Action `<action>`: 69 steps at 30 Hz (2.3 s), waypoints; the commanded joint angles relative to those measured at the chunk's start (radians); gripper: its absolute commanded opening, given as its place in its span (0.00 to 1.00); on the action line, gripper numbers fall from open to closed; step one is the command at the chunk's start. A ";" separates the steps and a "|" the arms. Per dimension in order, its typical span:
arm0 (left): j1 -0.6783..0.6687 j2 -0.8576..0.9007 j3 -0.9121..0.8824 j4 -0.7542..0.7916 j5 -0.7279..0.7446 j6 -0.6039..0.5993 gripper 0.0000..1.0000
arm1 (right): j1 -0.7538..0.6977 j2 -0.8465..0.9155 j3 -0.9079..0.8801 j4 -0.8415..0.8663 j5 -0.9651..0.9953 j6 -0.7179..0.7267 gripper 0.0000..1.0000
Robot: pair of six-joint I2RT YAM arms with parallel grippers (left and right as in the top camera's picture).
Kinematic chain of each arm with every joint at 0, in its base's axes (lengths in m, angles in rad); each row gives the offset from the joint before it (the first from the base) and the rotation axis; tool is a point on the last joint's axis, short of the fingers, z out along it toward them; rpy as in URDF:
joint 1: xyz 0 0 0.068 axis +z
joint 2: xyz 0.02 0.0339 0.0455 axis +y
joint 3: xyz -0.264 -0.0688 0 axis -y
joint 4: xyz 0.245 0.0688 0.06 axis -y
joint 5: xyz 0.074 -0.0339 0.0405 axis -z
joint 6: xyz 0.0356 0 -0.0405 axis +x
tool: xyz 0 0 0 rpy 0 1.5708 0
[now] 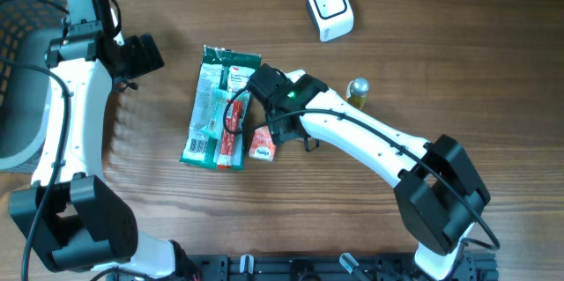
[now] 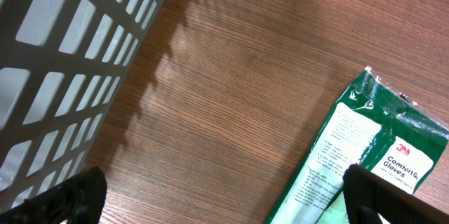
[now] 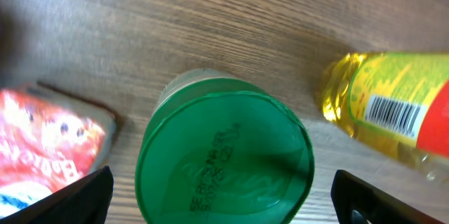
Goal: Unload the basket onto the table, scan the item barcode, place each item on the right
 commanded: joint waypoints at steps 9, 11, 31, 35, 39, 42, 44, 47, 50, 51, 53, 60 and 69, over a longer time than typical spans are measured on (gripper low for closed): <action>0.003 -0.002 0.007 0.002 0.008 -0.002 1.00 | -0.033 0.015 -0.011 0.041 -0.045 0.304 0.80; 0.004 -0.002 0.007 0.002 0.008 -0.002 1.00 | -0.034 0.015 -0.011 0.043 -0.045 0.303 0.67; 0.004 -0.002 0.007 0.002 0.008 -0.002 1.00 | -0.034 0.015 -0.011 0.066 -0.158 -0.085 0.66; 0.003 -0.002 0.007 0.002 0.008 -0.002 1.00 | -0.034 0.015 -0.011 0.070 -0.237 -0.082 0.69; 0.003 -0.002 0.007 0.002 0.008 -0.002 1.00 | -0.034 0.015 -0.010 0.069 -0.238 -0.060 0.71; 0.003 -0.002 0.007 0.002 0.008 -0.002 1.00 | -0.034 0.014 -0.010 0.068 -0.237 -0.064 1.00; 0.004 -0.002 0.007 0.002 0.008 -0.002 1.00 | -0.041 0.006 0.030 0.034 -0.229 -0.061 1.00; 0.003 -0.002 0.007 0.002 0.008 -0.002 1.00 | -0.076 -0.029 0.271 -0.109 -0.230 -0.063 1.00; 0.003 -0.002 0.007 0.002 0.008 -0.002 1.00 | -0.109 -0.052 0.465 -0.230 -0.230 -0.060 1.00; 0.004 -0.002 0.007 0.002 0.008 -0.002 1.00 | -0.120 -0.056 0.499 -0.255 -0.229 -0.060 0.99; 0.003 -0.002 0.007 0.002 0.008 -0.002 1.00 | -0.163 -0.067 0.533 -0.294 -0.229 -0.060 1.00; 0.003 -0.002 0.007 0.002 0.008 -0.002 1.00 | -0.374 -0.060 0.508 -0.384 -0.222 -0.004 1.00; 0.003 -0.002 0.007 0.002 0.008 -0.002 1.00 | -0.423 -0.059 0.314 -0.320 -0.241 -0.012 1.00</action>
